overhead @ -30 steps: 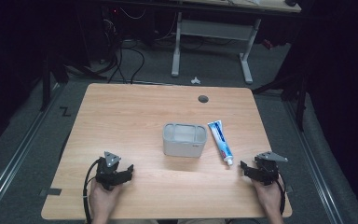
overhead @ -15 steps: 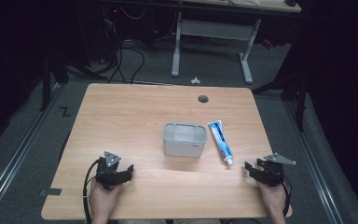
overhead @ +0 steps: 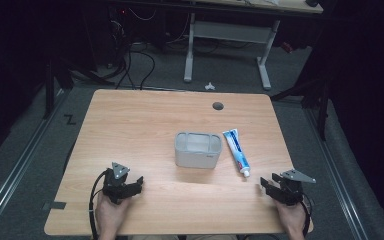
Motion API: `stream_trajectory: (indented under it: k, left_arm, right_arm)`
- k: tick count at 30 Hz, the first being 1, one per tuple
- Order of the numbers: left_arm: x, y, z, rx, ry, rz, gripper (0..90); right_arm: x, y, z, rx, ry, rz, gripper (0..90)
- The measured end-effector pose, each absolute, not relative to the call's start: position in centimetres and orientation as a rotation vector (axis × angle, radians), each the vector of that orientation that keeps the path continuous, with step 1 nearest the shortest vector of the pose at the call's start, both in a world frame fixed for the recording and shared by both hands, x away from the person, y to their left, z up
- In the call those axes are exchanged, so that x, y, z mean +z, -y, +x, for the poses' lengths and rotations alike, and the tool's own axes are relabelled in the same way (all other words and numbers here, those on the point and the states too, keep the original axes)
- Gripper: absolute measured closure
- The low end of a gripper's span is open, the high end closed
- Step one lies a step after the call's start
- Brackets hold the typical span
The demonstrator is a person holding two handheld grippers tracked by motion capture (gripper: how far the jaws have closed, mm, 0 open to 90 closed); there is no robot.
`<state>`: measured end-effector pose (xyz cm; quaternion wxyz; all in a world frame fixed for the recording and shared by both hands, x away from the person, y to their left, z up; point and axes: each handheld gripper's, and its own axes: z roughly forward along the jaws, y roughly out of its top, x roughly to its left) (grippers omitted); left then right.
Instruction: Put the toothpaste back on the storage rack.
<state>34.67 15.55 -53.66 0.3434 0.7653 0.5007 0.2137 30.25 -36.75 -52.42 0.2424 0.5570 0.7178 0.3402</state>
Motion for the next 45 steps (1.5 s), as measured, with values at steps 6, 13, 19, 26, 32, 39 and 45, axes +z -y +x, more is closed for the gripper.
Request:
stream_trajectory:
  k: [6,13,19,26,32,39,45]
  left_arm:
    - [-53.7,-15.5,34.7,0.557,-1.301,1.987,24.2]
    - [-53.7,-15.5,34.7,0.557,-1.302,1.987,24.3]
    - [-53.7,-15.5,34.7,0.557,-1.302,1.987,24.3]
    - [-53.7,-15.6,34.7,0.553,-1.301,1.989,24.3]
    - [-53.7,-15.6,34.7,0.553,-1.301,1.989,24.3]
    - [-53.6,-15.6,34.7,0.551,-1.301,1.988,24.2]
    - [-53.7,-15.6,34.7,0.552,-1.302,1.986,24.3]
  right_arm:
    - [-52.4,36.3,29.6,0.952,-1.977,1.499,47.4]
    - [-52.0,35.7,29.1,0.961,-1.998,1.476,47.5]
    - [-51.6,35.5,28.7,0.966,-2.005,1.483,45.9]
    - [-51.0,35.5,28.5,0.984,-2.021,1.483,43.1]
    - [-50.8,34.5,28.5,0.973,-2.058,1.461,43.7]
    - [-50.0,33.2,29.0,0.990,-2.072,1.411,44.4]
    - [-49.3,32.1,29.7,0.996,-2.097,1.374,44.9]
